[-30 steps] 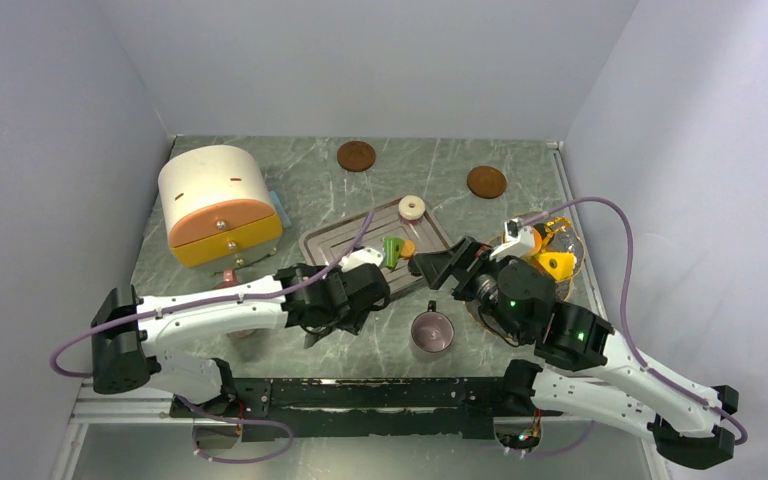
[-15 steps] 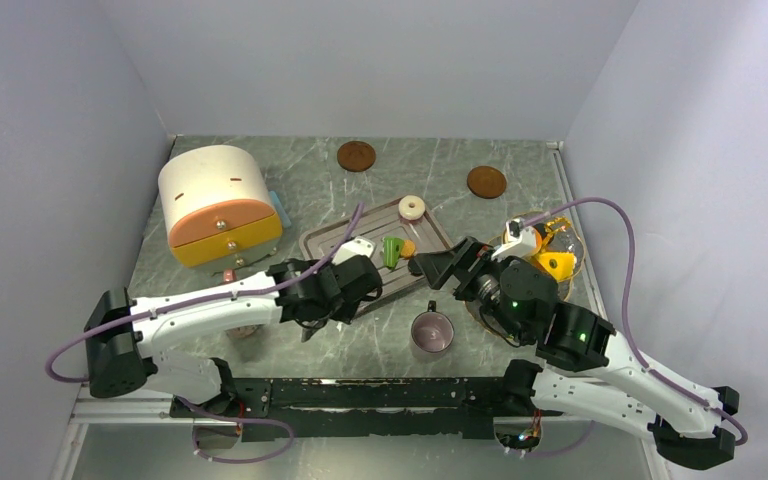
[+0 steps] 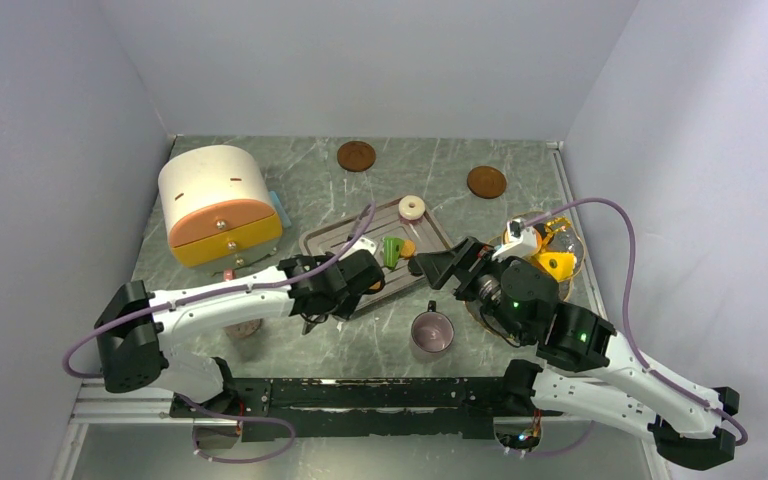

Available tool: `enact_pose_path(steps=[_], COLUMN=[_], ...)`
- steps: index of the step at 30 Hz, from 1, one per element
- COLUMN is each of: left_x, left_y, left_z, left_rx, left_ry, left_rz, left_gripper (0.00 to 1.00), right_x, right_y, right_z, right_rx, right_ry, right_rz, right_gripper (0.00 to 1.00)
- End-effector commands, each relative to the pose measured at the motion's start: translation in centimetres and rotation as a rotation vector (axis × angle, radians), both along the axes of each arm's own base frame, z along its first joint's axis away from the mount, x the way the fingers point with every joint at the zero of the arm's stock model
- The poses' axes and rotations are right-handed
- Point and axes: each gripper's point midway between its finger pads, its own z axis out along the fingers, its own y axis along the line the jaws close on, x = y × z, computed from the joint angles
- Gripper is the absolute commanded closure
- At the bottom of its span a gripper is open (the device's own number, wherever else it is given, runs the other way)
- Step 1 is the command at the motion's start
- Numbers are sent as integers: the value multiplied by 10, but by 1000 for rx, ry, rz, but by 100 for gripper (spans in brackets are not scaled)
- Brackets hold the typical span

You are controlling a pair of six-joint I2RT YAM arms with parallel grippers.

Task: Serve the afternoon tea
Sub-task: Pick up the clamp from the tray, then pick up the desert from the tray.

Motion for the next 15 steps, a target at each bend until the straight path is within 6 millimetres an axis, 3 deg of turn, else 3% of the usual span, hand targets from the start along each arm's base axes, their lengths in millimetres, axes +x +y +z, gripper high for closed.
enact_pose_path(steps=[1,10,15], left_x=[8,10,11], left_y=[-28,-38,-45], left_z=[15,10,7], left_rx=[-71,-60,-97], left_ry=[-18,-3,-5], left_rz=[-70,-90,-100], left_gripper=[43,44,44], right_x=[3,3,2], right_y=[-4,-3,-9], right_z=[5,2,16], right_rx=[4,-1,9], right_ry=[-18,-12,-31], right_rz=[-25,-26,-29], right_gripper=[2,3,3])
